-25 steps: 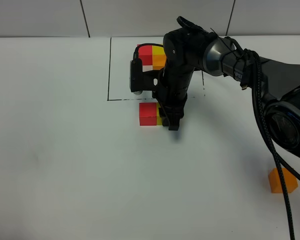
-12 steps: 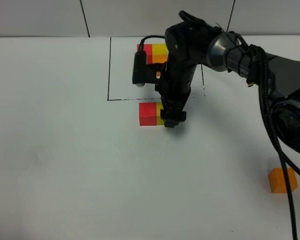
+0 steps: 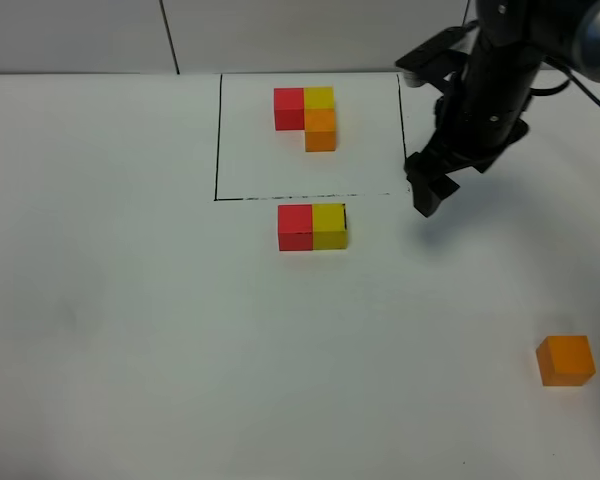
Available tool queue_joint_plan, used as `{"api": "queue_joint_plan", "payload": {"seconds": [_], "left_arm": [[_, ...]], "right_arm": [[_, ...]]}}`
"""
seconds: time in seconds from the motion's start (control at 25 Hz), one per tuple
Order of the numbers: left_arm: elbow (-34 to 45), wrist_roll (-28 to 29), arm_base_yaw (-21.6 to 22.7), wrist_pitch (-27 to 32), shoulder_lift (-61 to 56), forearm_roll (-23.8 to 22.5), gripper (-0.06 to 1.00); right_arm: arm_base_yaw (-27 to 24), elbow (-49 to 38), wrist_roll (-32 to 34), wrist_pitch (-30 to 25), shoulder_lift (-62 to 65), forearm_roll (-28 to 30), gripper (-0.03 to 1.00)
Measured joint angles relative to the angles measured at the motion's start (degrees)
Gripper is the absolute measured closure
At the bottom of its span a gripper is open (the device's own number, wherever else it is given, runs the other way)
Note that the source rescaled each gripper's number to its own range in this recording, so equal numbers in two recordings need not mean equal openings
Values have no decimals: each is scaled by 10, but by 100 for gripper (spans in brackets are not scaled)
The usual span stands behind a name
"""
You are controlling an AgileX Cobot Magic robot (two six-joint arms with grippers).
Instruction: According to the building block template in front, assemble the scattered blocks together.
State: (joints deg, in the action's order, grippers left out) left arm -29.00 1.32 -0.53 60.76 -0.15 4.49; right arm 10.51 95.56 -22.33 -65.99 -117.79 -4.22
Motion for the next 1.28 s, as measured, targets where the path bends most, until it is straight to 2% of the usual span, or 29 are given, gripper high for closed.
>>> {"api": "queue_joint_plan", "payload": {"seconds": [0.24, 0.48, 0.68, 0.96, 1.28], "left_arm": [[0, 0, 0, -1, 0, 0, 23], [0, 0, 0, -1, 0, 0, 23], [0, 0, 0, -1, 0, 0, 23], [0, 0, 0, -1, 0, 0, 23], [0, 0, 0, -1, 0, 0, 23]], "right_arm": [[-34, -236, 190, 72, 161, 60, 25], [-67, -411, 295, 122, 291, 83, 25], [-104, -495, 307, 178, 320, 42, 25], [-106, -596, 307, 300, 321, 5, 25], [-106, -646, 289, 380, 322, -9, 25]]}}
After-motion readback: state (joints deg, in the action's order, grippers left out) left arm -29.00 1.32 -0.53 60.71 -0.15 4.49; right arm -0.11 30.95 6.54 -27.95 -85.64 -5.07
